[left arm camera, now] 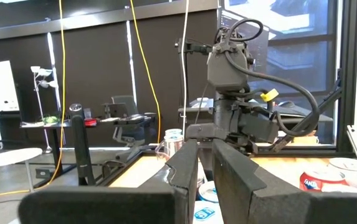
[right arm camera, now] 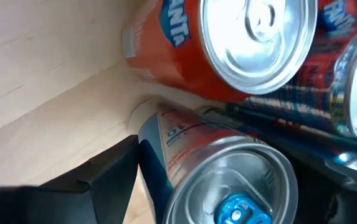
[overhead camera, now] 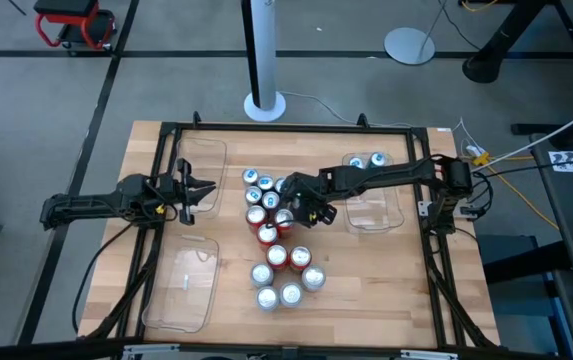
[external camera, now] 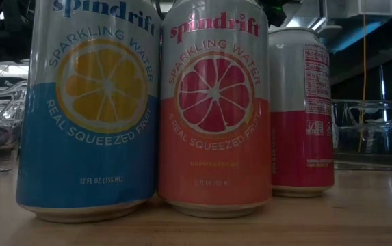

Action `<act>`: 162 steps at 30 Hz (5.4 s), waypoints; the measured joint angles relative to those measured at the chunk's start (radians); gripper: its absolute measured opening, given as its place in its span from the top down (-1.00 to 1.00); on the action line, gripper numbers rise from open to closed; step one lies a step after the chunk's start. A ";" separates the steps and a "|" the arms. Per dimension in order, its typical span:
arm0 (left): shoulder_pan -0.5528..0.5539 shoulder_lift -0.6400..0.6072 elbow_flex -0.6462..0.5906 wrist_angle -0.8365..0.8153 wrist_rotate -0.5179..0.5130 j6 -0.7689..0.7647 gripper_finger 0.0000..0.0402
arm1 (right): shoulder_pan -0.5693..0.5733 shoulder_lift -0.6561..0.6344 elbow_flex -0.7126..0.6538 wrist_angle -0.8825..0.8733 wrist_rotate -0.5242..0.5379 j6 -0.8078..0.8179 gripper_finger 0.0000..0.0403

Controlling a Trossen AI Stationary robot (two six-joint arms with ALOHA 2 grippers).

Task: Sort soda cans
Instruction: Put the blue soda can into the middle right transparent bin

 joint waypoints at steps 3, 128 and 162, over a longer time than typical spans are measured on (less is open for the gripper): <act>0.000 0.000 0.000 0.000 0.000 0.000 0.80 | 0.000 0.001 0.000 0.001 -0.011 -0.006 -0.49; 0.000 0.000 0.000 -0.001 0.000 -0.018 0.80 | -0.241 -0.658 -0.278 -0.316 0.148 0.353 -0.71; 0.000 0.000 0.000 -0.001 0.000 -0.013 0.80 | -0.124 -0.223 -0.278 0.497 -0.040 0.332 -0.71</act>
